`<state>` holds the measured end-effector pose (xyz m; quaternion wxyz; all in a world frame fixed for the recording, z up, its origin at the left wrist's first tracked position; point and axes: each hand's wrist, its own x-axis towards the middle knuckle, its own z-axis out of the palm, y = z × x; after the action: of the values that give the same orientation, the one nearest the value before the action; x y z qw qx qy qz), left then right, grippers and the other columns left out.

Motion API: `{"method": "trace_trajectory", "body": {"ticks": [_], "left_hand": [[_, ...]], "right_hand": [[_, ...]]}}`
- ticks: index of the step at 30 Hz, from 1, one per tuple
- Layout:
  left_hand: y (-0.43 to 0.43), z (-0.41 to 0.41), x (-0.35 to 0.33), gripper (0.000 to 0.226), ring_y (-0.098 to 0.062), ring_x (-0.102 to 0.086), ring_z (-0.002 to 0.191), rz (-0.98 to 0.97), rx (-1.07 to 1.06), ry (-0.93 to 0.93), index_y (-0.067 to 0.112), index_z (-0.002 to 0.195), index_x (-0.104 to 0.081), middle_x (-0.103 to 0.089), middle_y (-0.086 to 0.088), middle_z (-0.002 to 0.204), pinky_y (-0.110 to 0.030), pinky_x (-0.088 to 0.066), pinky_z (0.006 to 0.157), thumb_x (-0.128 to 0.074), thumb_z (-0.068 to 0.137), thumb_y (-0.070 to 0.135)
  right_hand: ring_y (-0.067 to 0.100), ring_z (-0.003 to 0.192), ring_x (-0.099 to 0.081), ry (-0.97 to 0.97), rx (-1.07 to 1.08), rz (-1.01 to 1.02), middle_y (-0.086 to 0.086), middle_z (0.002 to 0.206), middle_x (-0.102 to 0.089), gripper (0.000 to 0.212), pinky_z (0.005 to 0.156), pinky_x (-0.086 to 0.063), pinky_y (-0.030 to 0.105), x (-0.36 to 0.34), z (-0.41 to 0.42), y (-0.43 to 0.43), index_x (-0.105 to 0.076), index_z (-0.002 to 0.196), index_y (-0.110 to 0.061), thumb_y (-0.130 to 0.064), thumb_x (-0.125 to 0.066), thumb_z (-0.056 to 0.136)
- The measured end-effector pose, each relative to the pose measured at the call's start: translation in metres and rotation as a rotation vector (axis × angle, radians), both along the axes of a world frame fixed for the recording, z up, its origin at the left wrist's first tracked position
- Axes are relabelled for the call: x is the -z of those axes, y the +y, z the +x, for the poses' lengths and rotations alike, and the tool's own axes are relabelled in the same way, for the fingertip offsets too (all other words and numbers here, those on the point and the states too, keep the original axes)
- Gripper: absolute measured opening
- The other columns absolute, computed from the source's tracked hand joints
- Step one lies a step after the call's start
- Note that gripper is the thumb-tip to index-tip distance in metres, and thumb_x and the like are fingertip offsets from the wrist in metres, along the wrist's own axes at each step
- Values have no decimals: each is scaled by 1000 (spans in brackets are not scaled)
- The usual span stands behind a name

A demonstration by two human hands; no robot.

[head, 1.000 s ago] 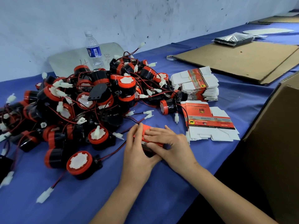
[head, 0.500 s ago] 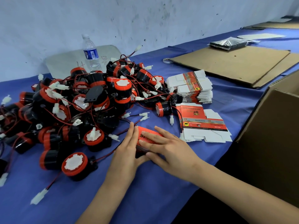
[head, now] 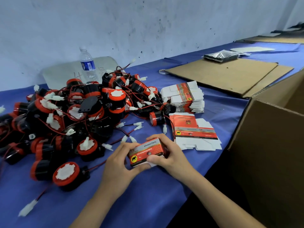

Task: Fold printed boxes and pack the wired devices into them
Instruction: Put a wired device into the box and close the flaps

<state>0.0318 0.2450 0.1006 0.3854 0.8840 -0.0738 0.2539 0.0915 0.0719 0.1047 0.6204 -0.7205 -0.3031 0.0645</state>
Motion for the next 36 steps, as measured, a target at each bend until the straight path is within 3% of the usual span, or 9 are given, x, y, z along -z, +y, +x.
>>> {"method": "trace_trajectory", "body": {"ticks": [3, 8, 11, 14, 18, 21, 25, 32, 36], "left_hand": [[-3, 0, 0, 50, 9, -47, 91, 25, -14, -3, 39, 103, -55, -55, 20, 93, -4, -34, 78, -78, 60, 50], [-3, 0, 1, 56, 4, -52, 95, -110, -20, 119, 40, 103, -59, -58, 23, 102, -5, -38, 78, -74, 57, 66], [1, 2, 3, 63, 5, -59, 101, -332, -22, 181, 41, 112, -61, -64, 26, 111, -10, -43, 84, -85, 55, 54], [2, 4, 4, 52, -2, -64, 101, -459, 21, 234, 48, 105, -64, -69, 19, 109, -20, -49, 84, -76, 55, 55], [7, 8, 2, 50, -5, -65, 102, -554, 83, 257, 28, 109, -63, -71, 12, 108, -11, -48, 80, -79, 62, 36], [7, 11, 1, 45, -5, -65, 102, -565, 124, 252, 17, 111, -61, -71, 11, 109, -10, -47, 81, -83, 72, 18], [10, 15, 4, 40, -1, -65, 101, -639, 134, 200, 17, 117, -59, -70, 13, 110, -9, -48, 79, -62, 78, 20], [22, 27, 5, 40, -17, -71, 84, -1041, 129, 250, 15, 114, -60, -73, 0, 97, -23, -58, 73, -46, 81, 34], [22, 25, 6, 35, -18, -71, 80, -1045, 170, 238, 12, 109, -61, -73, -5, 87, -23, -58, 72, -45, 83, 30]], "right_hand": [[-3, 71, -56, -37, 32, 17, -19, 79, -63, 39, 66, -43, 13, 4, 3, 0, -55, 95, -23, -41, -74, 66], [3, 63, -51, -40, 75, 50, -5, 69, -61, 47, 60, -41, 23, 10, 7, 2, -54, 83, -14, -51, -74, 61], [0, 67, -53, 19, 113, 133, -10, 73, -64, 42, 63, -41, 16, 10, 10, 1, -58, 87, -16, -48, -71, 63], [-1, 77, -58, 96, 37, 145, -15, 83, -67, 40, 72, -43, 13, 11, 13, -1, -59, 99, -20, -40, -74, 67], [7, 94, -64, 189, -30, 125, -9, 99, -70, 50, 85, -47, 20, 10, 13, -3, -53, 115, -23, -21, -80, 73], [5, 89, -61, 182, -29, 131, -12, 94, -68, 43, 80, -46, 18, 6, 10, -2, -53, 110, -17, -16, -78, 75], [8, 85, -59, 197, 67, 182, -10, 89, -66, 40, 77, -47, 23, 2, 4, 0, -52, 102, -15, -18, -79, 72], [0, 65, -46, 133, 260, 195, -19, 72, -48, 48, 62, -39, 13, -9, -3, -12, -38, 91, -12, -33, -73, 66], [30, 96, -68, 389, 275, 759, 13, 104, -69, 40, 64, -56, 37, -50, 11, -29, -50, 104, -14, -29, -68, 71]]}}
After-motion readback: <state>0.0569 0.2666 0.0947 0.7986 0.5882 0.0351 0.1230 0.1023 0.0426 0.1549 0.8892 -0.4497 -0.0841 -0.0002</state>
